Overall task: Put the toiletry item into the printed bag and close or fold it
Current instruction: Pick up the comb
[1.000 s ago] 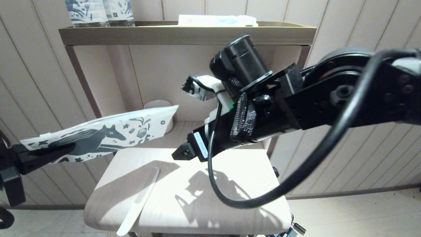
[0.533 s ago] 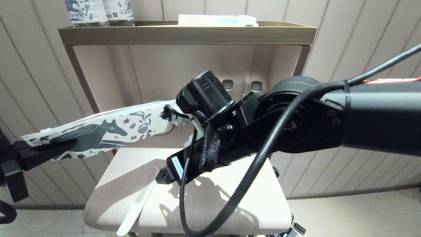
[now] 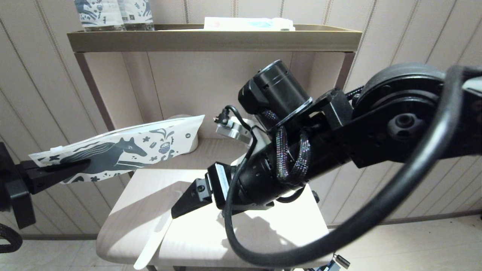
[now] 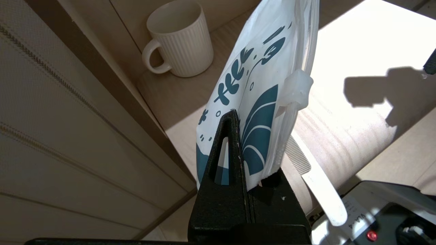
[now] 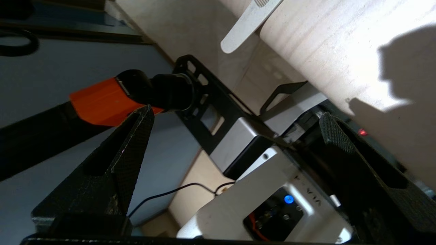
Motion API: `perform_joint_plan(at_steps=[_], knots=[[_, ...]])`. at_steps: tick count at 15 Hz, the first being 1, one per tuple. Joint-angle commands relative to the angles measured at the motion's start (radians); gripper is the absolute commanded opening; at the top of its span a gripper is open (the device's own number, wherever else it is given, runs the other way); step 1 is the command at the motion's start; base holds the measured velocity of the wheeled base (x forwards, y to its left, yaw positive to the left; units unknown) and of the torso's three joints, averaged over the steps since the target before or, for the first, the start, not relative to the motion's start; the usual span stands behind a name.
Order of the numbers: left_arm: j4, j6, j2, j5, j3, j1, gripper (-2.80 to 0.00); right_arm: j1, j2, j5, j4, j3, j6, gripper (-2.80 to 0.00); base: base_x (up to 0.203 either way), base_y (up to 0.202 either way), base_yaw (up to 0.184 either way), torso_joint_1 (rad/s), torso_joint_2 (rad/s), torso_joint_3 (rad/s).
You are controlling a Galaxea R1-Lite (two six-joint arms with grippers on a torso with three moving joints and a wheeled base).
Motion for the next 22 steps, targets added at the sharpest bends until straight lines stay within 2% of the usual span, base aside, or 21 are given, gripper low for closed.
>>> perform_joint_plan(at_steps=[1, 7, 14, 16, 20, 22], knots=[[0.001, 0.003, 0.01, -0.003, 0.002, 0.0, -2.8, -0.015, 0.021, 0.022, 0.002, 0.01, 0.022, 0.0, 0.0, 0.0, 0.0, 0.0, 0.0, 0.0], [0.0, -0.006, 0.025, -0.003, 0.006, 0.0, -2.8, 0.054, 0.151, 0.03, -0.052, 0.022, 0.083, 0.0, 0.0, 0.0, 0.0, 0.0, 0.0, 0.0], [0.002, -0.01, 0.019, -0.006, 0.02, 0.0, -2.8, 0.141, 0.128, 0.079, -0.084, 0.069, 0.101, 0.0, 0.0, 0.0, 0.0, 0.0, 0.0, 0.0], [0.002, -0.045, 0.011, -0.006, 0.019, -0.003, -2.8, 0.157, 0.127, 0.081, -0.213, 0.109, 0.185, 0.0, 0.0, 0.0, 0.0, 0.0, 0.0, 0.0], [0.004, -0.053, -0.001, -0.005, 0.019, -0.005, -2.8, 0.166, 0.122, 0.113, -0.707, 0.286, 0.431, 0.0, 0.0, 0.0, 0.0, 0.0, 0.0, 0.0], [0.014, -0.053, -0.004, -0.005, 0.02, -0.003, -2.8, 0.156, 0.122, 0.119, -0.751, 0.32, 0.463, 0.0, 0.0, 0.0, 0.0, 0.0, 0.0, 0.0]])
